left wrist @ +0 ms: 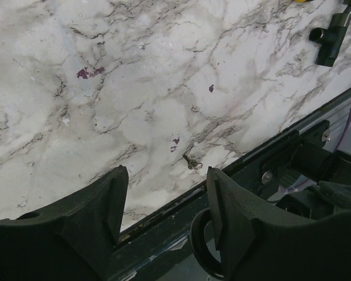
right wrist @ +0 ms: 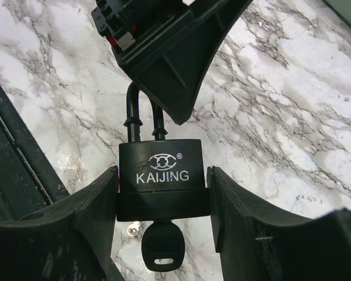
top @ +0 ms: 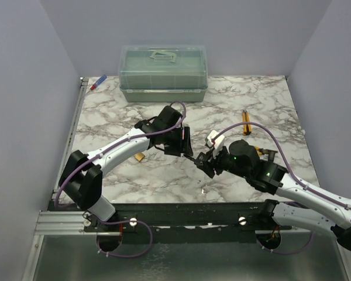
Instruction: Unlock with the key
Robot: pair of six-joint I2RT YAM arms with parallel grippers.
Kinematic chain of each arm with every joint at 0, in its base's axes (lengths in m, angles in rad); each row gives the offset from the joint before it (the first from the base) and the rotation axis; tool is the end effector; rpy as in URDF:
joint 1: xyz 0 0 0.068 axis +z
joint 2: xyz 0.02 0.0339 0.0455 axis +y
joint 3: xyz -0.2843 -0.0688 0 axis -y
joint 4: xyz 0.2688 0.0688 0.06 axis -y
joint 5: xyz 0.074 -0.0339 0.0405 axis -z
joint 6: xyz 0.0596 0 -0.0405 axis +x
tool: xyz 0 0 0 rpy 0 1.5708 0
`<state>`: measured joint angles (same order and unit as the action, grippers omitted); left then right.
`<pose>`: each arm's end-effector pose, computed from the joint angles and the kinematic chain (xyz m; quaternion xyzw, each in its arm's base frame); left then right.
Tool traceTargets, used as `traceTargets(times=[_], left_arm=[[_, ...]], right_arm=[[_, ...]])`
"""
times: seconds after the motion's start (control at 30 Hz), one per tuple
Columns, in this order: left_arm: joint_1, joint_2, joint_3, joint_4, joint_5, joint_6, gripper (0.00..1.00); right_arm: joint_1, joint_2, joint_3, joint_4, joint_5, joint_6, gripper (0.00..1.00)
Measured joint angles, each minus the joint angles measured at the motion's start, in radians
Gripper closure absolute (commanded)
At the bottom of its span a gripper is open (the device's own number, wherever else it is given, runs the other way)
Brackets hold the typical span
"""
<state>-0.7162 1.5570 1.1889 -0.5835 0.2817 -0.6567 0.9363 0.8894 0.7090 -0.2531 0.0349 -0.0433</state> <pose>0.2642 -0.2519 0.2501 0.0708 0.9413 -0.2946 0.1486 0.1424 0.1899 0.2890 -0.3881 0.7479 0.2192 0.4920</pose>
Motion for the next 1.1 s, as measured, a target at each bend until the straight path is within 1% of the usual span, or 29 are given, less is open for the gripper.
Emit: traceTargets(times=[0.13,0.3,0.43,0.53,0.6,0.7,0.83,0.93,1.1], left_arm=[[0.026,0.001,0.025,-0.008,0.013,0.012,0.26],[0.062,-0.032,0.022,-0.010,-0.032,0.034,0.19],[0.090,-0.150,-0.030,0.024,-0.086,0.076,0.13],[0.106,-0.267,-0.095,0.088,-0.089,0.095,0.12],[0.113,-0.360,-0.160,0.163,-0.060,0.108,0.11],[0.119,-0.503,-0.275,0.309,0.023,0.125,0.11],[0.119,-0.647,-0.378,0.479,0.132,0.135,0.10],[0.119,-0.683,-0.400,0.575,0.209,0.136,0.10],[0.119,-0.691,-0.412,0.705,0.321,0.123,0.11]], right_arm=[[0.000,0.001,0.000,0.006,0.009,-0.011,1.00],[0.000,0.001,-0.019,0.040,0.048,0.037,0.99],[0.000,-0.014,-0.068,0.077,0.057,0.090,1.00],[0.000,-0.034,-0.089,0.090,0.055,0.126,1.00],[0.000,-0.049,-0.090,0.105,0.050,0.154,1.00],[0.000,-0.084,-0.089,0.156,0.020,0.195,1.00],[0.000,-0.114,-0.069,0.215,-0.045,0.257,1.00],[0.000,-0.121,-0.055,0.265,-0.098,0.306,1.00],[0.000,-0.127,-0.054,0.322,-0.164,0.362,0.99]])
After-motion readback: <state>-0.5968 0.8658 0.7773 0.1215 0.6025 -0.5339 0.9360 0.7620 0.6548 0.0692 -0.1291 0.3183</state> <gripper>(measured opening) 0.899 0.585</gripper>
